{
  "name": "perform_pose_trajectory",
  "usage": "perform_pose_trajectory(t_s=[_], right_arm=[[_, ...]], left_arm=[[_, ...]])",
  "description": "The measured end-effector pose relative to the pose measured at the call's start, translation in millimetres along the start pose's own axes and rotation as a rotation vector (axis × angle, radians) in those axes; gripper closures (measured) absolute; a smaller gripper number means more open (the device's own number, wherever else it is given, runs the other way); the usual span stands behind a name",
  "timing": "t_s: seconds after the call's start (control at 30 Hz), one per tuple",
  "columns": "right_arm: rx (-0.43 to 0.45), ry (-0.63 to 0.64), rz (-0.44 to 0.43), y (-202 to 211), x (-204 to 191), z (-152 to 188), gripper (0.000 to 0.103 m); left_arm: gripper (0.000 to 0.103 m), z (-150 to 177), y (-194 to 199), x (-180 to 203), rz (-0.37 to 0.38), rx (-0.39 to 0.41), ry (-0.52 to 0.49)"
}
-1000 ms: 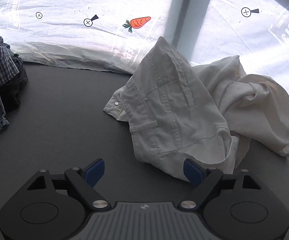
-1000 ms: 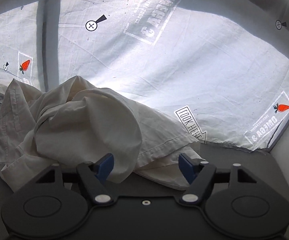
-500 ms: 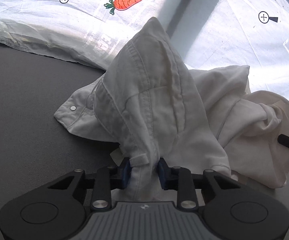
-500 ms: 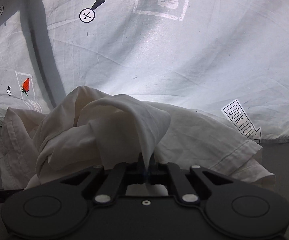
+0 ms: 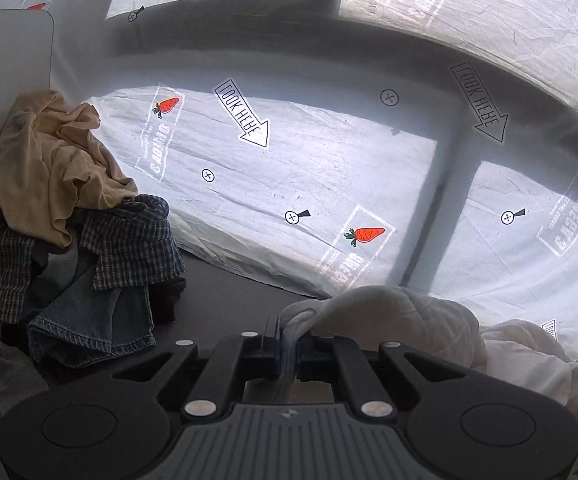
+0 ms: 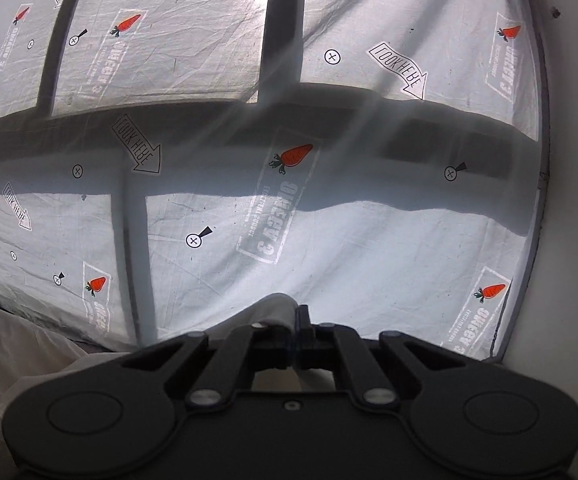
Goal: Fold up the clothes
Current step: 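Lift the shirt with both grippers and shake it out above the table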
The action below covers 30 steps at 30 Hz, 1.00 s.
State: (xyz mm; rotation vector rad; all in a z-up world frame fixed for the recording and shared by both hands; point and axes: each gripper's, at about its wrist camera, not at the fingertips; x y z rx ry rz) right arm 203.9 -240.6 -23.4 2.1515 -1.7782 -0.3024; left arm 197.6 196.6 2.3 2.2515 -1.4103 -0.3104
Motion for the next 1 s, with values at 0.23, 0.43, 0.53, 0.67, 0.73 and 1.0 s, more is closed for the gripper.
perform_pose_trajectory(t_s=[0.23, 0.43, 0.53, 0.67, 0.73, 1.0], right_arm=[[-0.173, 0.066, 0.004, 39.9, -29.6, 50.9, 0.100], [-0.321, 0.122, 0.008, 74.0, -55.0, 94.5, 0.081], [-0.395, 0.150, 0.009, 91.1, -67.7, 116.3, 0.068], [-0.353, 0.058, -0.001, 107.0, -60.3, 108.1, 0.066], [-0.313, -0.010, -0.003, 113.4, -51.0, 98.8, 0.065], [-0.188, -0.140, -0.038, 129.2, -15.8, 69.6, 0.063]], left_arm=[[0.095, 45.2, 34.9, -80.4, -0.185, -0.121, 0.070], [0.088, 133.5, 33.8, -116.1, -0.266, -0.426, 0.106], [0.083, 157.4, 49.9, -118.2, -0.256, -0.471, 0.121], [0.075, 163.1, 64.9, -113.5, -0.254, -0.466, 0.126], [0.068, 155.9, 69.9, -108.3, -0.246, -0.443, 0.120], [0.056, 127.4, 100.8, -88.1, -0.192, -0.341, 0.137]])
Point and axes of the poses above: each gripper's, at about its wrist camera, not at the fingertips, and y roughly against the way its jaws point, x to its right, z to its underside, and after that the axes turned 10 degrees about -z, right-handed
